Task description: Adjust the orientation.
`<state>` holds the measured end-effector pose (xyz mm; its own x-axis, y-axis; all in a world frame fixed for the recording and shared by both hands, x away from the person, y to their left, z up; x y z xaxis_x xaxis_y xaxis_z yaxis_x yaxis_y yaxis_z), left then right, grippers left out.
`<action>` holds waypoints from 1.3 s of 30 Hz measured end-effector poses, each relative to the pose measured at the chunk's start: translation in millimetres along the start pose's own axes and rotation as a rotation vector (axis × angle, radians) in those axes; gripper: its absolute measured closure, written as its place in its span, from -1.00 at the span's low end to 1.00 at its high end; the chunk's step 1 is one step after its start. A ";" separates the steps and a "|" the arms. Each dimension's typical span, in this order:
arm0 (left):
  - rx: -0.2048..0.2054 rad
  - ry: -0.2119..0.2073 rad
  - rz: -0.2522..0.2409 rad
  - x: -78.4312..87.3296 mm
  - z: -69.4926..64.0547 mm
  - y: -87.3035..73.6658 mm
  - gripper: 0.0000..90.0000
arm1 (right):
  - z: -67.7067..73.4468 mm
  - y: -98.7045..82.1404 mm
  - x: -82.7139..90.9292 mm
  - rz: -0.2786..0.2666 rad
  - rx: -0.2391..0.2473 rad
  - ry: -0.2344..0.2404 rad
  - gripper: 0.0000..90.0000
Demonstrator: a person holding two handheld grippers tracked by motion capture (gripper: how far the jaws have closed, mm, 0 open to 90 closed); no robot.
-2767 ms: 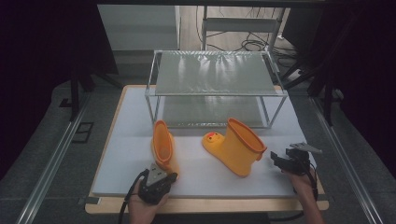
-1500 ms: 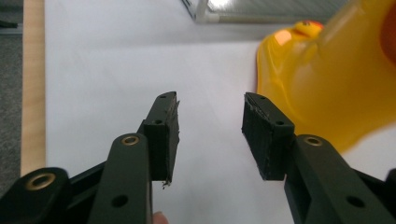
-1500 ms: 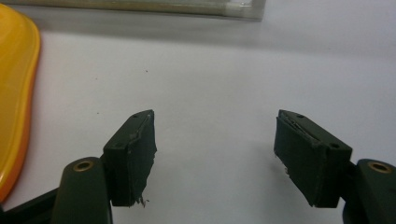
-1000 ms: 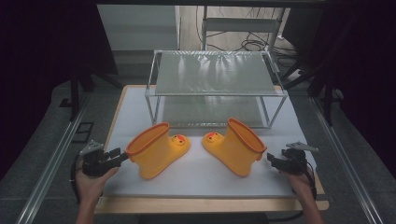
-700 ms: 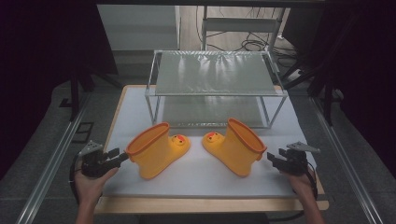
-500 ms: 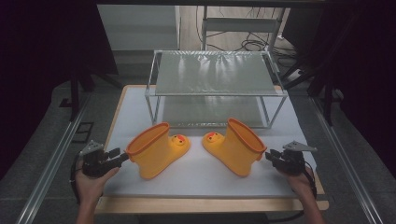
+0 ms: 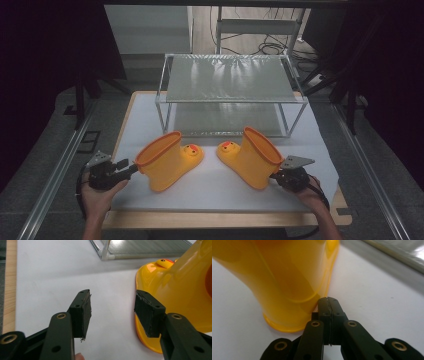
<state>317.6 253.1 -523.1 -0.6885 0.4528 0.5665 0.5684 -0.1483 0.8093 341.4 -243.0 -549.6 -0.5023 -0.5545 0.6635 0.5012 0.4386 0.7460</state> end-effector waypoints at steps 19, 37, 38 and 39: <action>0.018 -0.030 -0.004 2.2 -0.1 1.9 0.00 | 82.0 20.5 -29.5 0.039 0.221 0.210 0.99; 0.011 -0.035 0.008 -0.3 -1.1 2.9 0.00 | 88.3 44.1 -34.0 -0.075 0.162 0.142 0.78; 0.009 -0.036 0.010 -1.0 -2.0 2.7 0.00 | 79.8 42.1 -27.3 -0.088 0.130 0.127 0.74; 0.009 -0.036 0.010 -1.0 -2.0 2.7 0.00 | 79.8 42.1 -27.3 -0.088 0.130 0.127 0.74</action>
<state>318.9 250.5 -521.1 -0.6661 0.4826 0.5687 0.5793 -0.1456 0.8020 319.9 -153.0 -531.7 -0.4429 -0.6758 0.5892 0.3599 0.4679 0.8072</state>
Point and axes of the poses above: each handheld gripper's, and its own axes: x roughly backward along the jaws, y roughly out of its top, z roughly to its left, the point moved 7 cm from there along -x, roughly forward along the jaws, and after that the axes turned 7 degrees about -x, right-handed, at the moved point
